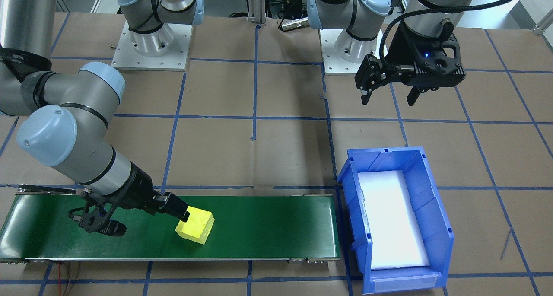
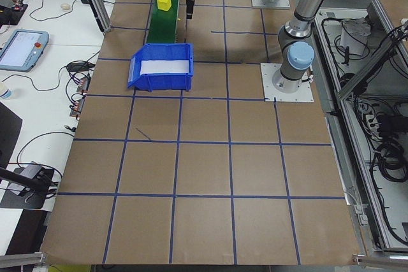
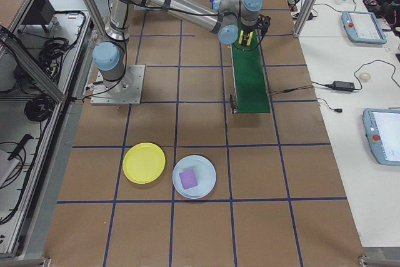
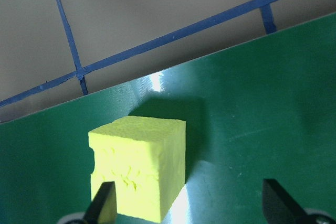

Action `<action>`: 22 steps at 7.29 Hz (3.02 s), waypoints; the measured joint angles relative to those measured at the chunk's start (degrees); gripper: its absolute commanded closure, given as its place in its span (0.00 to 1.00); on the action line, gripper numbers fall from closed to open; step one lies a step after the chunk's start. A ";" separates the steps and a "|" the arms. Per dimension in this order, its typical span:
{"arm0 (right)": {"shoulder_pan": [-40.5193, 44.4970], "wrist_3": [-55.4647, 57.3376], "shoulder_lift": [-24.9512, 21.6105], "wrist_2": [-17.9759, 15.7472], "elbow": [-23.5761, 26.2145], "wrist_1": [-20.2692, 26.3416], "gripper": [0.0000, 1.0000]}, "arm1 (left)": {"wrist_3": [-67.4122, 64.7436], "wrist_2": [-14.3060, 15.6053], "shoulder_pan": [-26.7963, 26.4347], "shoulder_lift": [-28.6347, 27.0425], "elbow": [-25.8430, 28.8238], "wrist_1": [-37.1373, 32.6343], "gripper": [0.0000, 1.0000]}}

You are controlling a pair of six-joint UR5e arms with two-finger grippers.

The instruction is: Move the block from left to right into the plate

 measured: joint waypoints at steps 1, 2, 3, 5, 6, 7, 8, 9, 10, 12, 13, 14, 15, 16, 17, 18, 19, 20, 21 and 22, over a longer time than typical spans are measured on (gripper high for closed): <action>0.00 0.09 0.26 0.09 -0.01 -0.08 0.04 | 0.25 -1.10 -0.61 -0.13 0.21 -2.22 0.00; 0.00 0.11 0.60 0.13 -0.02 -0.32 0.04 | 0.60 -2.59 -1.11 0.10 0.80 -4.33 0.00; 0.00 0.04 1.21 0.10 -0.02 -0.97 0.05 | 0.82 -3.14 -1.39 0.44 1.20 -5.31 0.00; 0.00 -0.18 2.78 -0.23 -0.02 -2.61 0.09 | 0.92 -1.39 -1.30 1.11 2.06 -5.66 0.00; 0.00 -0.25 3.43 -0.43 -0.02 -3.39 0.40 | 0.99 0.12 -1.10 1.22 2.05 -5.62 0.00; 0.00 -0.60 3.90 -1.06 0.04 -3.82 0.61 | 1.04 0.83 -1.12 1.18 1.77 -5.49 0.00; -0.04 -2.35 4.31 -3.60 0.05 -3.98 0.61 | 1.07 1.10 -1.23 1.21 1.52 -5.40 0.00; -0.52 -6.01 3.65 -7.61 -0.27 -3.75 0.62 | 1.08 1.17 -1.24 1.19 1.46 -5.26 0.00; -1.62 -11.53 1.37 -11.73 -0.67 -2.49 0.64 | 1.07 1.18 -1.36 1.10 1.46 -5.05 0.00; -6.93 -26.70 -5.26 -24.38 0.80 2.94 0.64 | 1.01 1.27 -1.69 1.33 1.32 -5.04 0.00; -12.51 -33.32 -10.56 -28.92 3.25 8.65 0.64 | 1.00 1.35 -1.73 1.43 1.32 -5.04 0.00; -19.94 -41.32 -16.97 -32.06 6.82 14.79 0.64 | 1.00 1.57 -1.80 1.47 1.33 -5.17 0.00; -28.36 -49.50 -21.43 -34.46 9.98 18.02 0.64 | 0.98 2.01 -1.83 1.57 1.41 -5.32 0.00; -37.83 -57.29 -23.11 -35.58 12.20 18.61 0.65 | 0.92 2.32 -1.82 1.67 1.43 -5.30 0.00; -47.28 -64.99 -23.41 -35.95 14.25 17.14 0.67 | 0.74 2.24 -1.83 1.65 1.37 -5.25 0.00; -56.20 -72.06 -23.38 -35.92 16.72 14.05 0.67 | 0.59 2.09 -1.80 1.64 1.39 -5.23 0.00; -64.39 -77.96 -22.93 -35.09 20.02 8.79 0.66 | 0.65 2.16 -1.57 1.77 1.48 -5.35 0.00; -69.47 -81.80 -21.18 -32.98 23.23 2.87 0.53 | 0.70 2.13 -1.40 1.84 1.45 -5.50 0.00; -71.68 -83.79 -18.06 -30.51 25.29 -1.91 0.25 | 0.72 2.08 -1.55 1.73 1.31 -5.56 0.00; -72.56 -84.83 -14.69 -29.08 26.16 -4.97 0.00 | 0.77 2.12 -1.52 1.79 1.21 -5.63 0.00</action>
